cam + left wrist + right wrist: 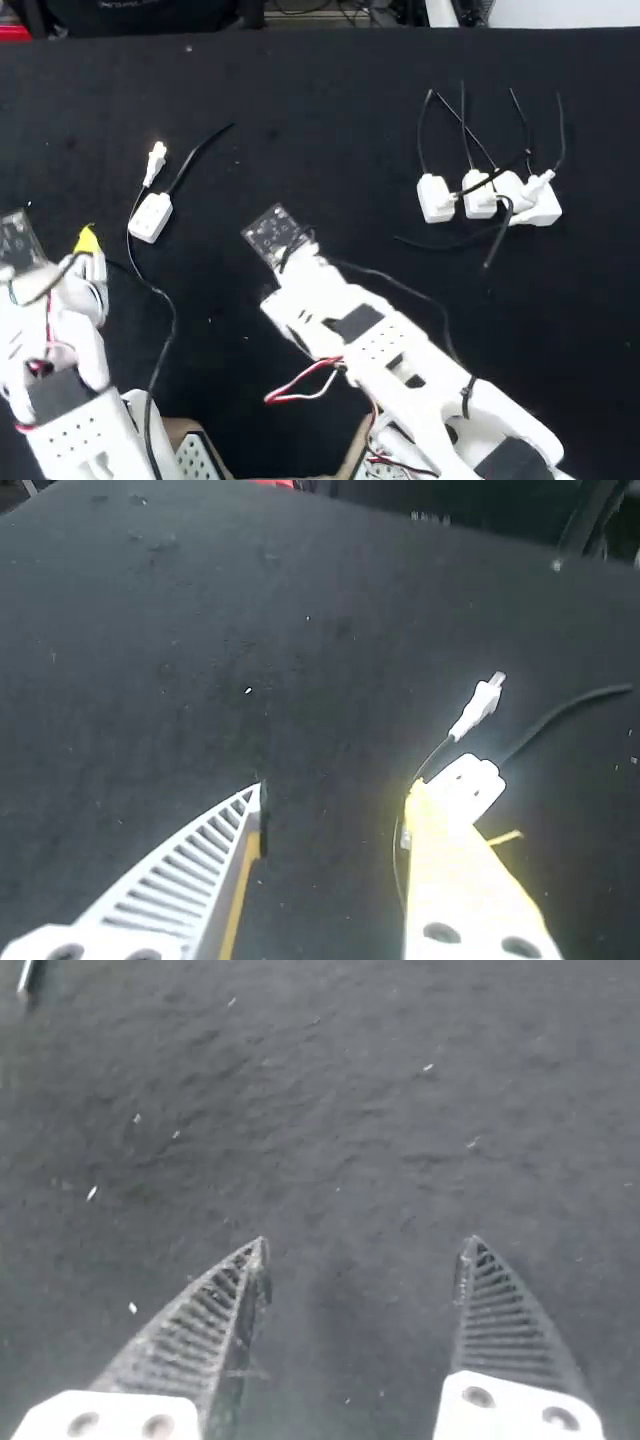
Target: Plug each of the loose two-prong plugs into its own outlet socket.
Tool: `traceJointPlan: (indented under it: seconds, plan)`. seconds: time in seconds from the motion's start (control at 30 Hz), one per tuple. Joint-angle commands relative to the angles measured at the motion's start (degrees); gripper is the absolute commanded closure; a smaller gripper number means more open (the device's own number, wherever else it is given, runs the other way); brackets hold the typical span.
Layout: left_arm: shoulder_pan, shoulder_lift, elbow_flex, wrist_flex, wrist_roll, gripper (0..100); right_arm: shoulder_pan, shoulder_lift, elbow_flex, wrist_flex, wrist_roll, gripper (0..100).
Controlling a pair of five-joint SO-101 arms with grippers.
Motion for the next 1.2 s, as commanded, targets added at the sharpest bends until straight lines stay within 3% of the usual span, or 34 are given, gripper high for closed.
traceJointPlan:
  seconds: [0.0, 0.47, 0.8, 1.17]
  plan:
    - [-0.04, 18.02, -14.20, 0.53, -5.45, 76, -1.14, -2.07, -0.04, -1.85, 0.18, 72.3]
    - [8.75, 65.58, -49.36, 17.85, -17.41, 76, -0.97, -2.07, -0.04, -1.58, 0.18, 72.3]
    - [15.08, 86.15, -62.99, 17.67, -24.09, 76, -0.97, -2.07, -0.04, -1.76, 0.18, 72.3]
    - [17.10, 107.69, -83.38, 18.20, -24.97, 76, -0.88, -2.07, -0.04, -1.76, 0.18, 72.3]
